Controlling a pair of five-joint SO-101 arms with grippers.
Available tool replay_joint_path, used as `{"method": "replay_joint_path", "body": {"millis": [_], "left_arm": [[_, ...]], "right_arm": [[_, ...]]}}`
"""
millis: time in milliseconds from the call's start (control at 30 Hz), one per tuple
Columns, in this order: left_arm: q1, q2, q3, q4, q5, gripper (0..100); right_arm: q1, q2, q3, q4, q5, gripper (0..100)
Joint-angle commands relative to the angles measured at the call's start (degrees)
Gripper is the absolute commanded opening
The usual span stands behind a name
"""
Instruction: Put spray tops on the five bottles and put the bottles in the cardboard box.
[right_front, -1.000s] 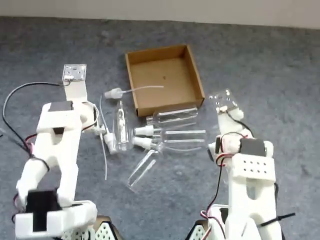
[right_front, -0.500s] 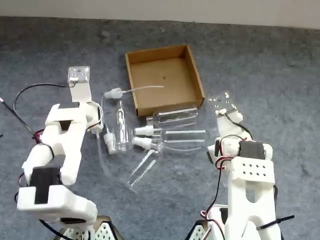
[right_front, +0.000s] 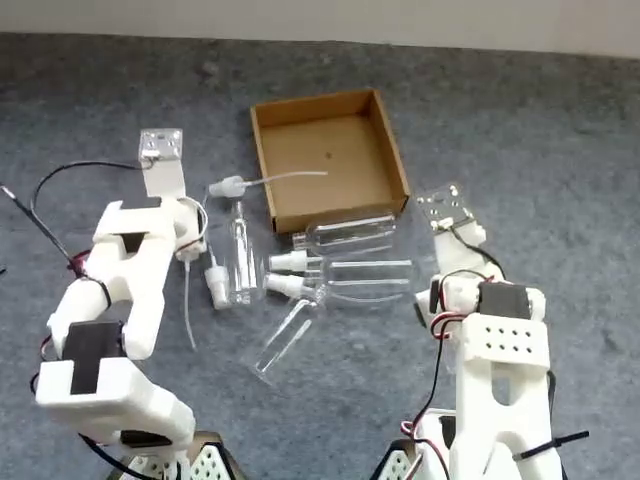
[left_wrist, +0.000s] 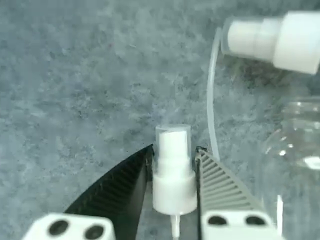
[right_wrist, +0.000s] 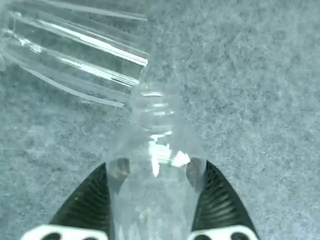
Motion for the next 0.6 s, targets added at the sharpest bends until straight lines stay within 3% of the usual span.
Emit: {"method": "replay_joint_path", "body": {"millis": [0,100,267,367,567], "left_arm": [[-0.7,-0.4,-10.8,9.6,0.4,1],[-2.9,-1.7,-19.5,17.8,0.5,1],[-3.0,-14.6,-26.9,28.0,2.1,1],[-3.1,-27.3,-25.6,29.6,3.6,1],[-0.8,-50.3,-15.3,27.0,4.9,1]], "right_arm": [[-0.7,-2.0,-1.0,-1.0,-0.2,0.4],[-3.8,-2.0,-1.6,-1.5,-0.2,0.4],[-15.0,-2.0,-3.5,-11.2,-0.6,0.4],[-21.5,-2.0,-3.5,-18.5,-1.0,0.4],[-33.1,-2.0,-3.0,-28.1,-10.5,0.4]]}}
